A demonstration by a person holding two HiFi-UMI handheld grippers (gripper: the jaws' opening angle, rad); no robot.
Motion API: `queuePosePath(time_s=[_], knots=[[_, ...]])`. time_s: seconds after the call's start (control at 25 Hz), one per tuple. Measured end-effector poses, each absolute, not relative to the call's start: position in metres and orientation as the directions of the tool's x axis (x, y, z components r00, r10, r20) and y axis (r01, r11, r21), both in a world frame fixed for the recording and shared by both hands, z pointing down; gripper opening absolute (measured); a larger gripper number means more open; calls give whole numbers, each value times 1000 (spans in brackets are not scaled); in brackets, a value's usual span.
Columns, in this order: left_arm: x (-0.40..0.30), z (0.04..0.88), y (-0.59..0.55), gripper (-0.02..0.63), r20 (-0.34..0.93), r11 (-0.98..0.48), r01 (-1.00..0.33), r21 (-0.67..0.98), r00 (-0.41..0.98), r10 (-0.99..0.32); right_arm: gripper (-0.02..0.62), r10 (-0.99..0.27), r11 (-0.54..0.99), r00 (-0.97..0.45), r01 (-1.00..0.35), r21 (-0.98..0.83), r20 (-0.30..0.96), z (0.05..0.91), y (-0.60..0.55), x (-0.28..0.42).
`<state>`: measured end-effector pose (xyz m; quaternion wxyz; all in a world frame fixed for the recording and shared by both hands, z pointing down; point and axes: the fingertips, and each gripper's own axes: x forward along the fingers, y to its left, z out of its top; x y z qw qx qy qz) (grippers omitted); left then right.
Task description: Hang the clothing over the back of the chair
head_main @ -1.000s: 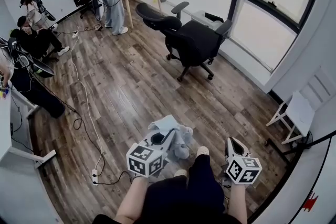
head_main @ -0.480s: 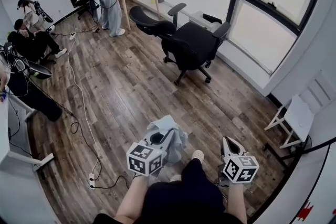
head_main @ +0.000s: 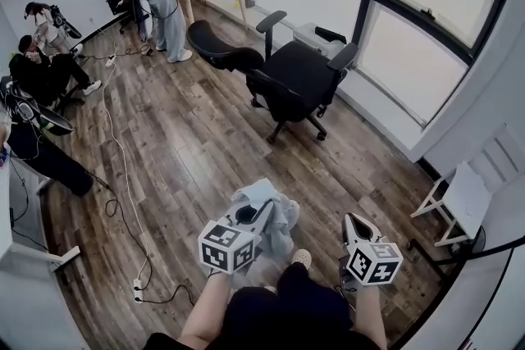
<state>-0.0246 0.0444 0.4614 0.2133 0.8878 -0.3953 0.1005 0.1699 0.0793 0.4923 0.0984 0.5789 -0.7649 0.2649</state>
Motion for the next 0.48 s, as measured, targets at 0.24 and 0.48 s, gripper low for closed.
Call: queuePosePath(time_s=[0.24,0.48], knots=[[-1,457,2,20,338,-594,-747,297,665,-667,0,-830,214,-328,-934,-286,451,488,32,190],[19,460,-29,20,344,-579,-757,303,653,-675,0,-817,224,-342,-930,-291,465,492,-2,212]])
